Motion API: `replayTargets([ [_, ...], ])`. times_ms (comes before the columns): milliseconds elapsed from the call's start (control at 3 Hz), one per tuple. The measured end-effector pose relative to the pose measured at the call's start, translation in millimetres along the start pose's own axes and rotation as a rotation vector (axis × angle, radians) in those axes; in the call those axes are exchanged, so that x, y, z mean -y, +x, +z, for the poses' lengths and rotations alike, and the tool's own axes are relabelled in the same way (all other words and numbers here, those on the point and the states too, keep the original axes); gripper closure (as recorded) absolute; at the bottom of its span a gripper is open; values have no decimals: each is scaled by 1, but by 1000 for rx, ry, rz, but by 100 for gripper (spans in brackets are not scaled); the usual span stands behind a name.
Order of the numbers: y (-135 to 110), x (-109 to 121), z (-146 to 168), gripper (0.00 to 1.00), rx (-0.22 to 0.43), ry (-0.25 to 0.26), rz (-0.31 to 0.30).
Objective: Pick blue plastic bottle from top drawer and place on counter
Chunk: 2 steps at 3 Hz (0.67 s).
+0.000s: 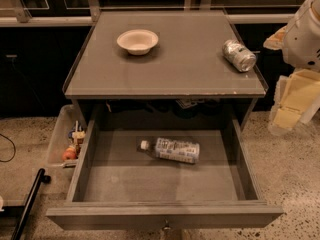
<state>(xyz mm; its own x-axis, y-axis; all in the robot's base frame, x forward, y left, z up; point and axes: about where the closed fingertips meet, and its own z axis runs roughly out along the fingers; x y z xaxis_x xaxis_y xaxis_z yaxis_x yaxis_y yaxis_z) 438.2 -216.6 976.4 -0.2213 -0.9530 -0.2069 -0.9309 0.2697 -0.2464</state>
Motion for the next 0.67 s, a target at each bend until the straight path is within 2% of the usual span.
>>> replayTargets([
  [333, 0, 0, 0, 0, 0, 0, 0],
  [667, 1, -6, 20, 0, 7, -36, 6],
])
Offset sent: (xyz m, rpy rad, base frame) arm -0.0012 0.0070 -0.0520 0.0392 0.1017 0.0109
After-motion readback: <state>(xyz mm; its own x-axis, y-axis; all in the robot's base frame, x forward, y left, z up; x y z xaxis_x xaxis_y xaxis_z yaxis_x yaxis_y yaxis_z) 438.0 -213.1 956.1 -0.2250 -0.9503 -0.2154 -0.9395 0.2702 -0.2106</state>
